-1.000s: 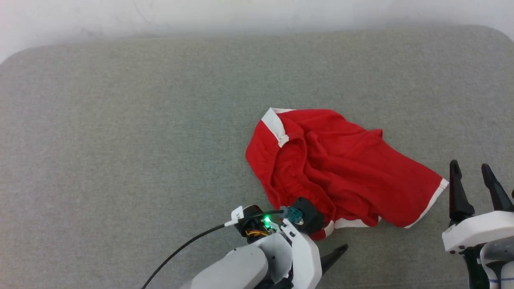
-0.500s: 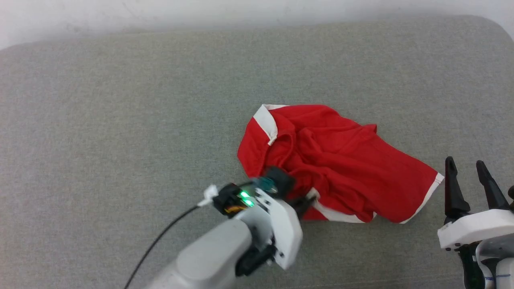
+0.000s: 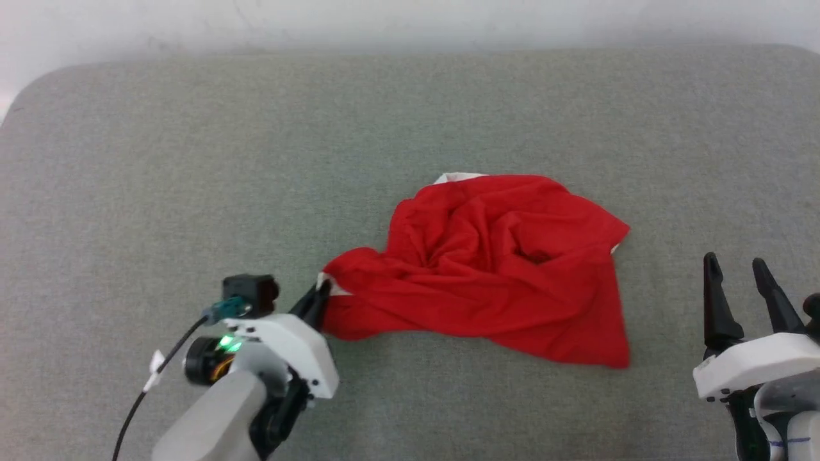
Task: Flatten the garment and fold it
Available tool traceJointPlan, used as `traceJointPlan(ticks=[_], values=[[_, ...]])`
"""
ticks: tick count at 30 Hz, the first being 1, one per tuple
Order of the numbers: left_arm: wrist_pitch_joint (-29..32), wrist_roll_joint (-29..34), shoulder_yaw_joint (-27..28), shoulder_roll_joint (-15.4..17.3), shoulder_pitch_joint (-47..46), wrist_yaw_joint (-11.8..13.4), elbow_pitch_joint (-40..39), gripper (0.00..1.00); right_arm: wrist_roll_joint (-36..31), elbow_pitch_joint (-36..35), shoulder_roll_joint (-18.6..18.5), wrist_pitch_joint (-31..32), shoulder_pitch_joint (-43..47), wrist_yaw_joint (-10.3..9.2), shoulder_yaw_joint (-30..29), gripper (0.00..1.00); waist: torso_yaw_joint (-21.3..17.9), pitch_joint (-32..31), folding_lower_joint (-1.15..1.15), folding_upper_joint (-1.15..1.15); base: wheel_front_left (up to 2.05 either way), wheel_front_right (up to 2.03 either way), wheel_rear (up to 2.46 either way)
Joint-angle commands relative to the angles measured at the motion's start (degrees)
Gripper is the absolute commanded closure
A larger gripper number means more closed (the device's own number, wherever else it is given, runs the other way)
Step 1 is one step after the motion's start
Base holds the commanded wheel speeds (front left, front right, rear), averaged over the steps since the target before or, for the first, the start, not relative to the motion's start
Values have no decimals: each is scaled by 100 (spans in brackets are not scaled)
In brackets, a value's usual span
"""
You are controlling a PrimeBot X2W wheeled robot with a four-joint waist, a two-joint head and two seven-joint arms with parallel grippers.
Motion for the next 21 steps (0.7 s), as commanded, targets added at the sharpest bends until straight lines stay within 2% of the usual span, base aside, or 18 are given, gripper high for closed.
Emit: traceJointPlan(ticks=[1,3,4,5,6,11,16,21], values=[[-102,-104,142,117,189,127,-37,100,-17,2,3,106,27,-5,49,0,95,-73,0,0,0,0,0],[-197,-188,269,178,320,228,-72,100,-27,7,3,227,65,-5,142,0,137,-110,0,0,0,0,0],[-246,-222,318,197,383,260,-102,61,-45,6,3,301,92,-5,216,0,157,-131,0,0,0,0,0],[-290,-259,357,209,445,272,-139,5,-65,-1,3,372,124,-5,285,0,180,-153,0,0,0,0,0],[-332,-287,388,223,506,279,-182,0,-79,-11,3,454,166,-5,360,0,204,-177,0,0,0,0,0],[-591,-408,571,262,817,227,-505,0,-272,-129,3,792,330,-5,771,0,302,-243,0,0,0,0,0],[-809,-136,941,272,926,352,-913,0,-376,-87,3,999,218,-5,1023,0,403,-179,0,0,0,0,0],[-832,917,1848,-24,1054,417,-1792,0,-377,343,3,1472,-176,-5,1189,0,565,0,0,0,0,0,0]])
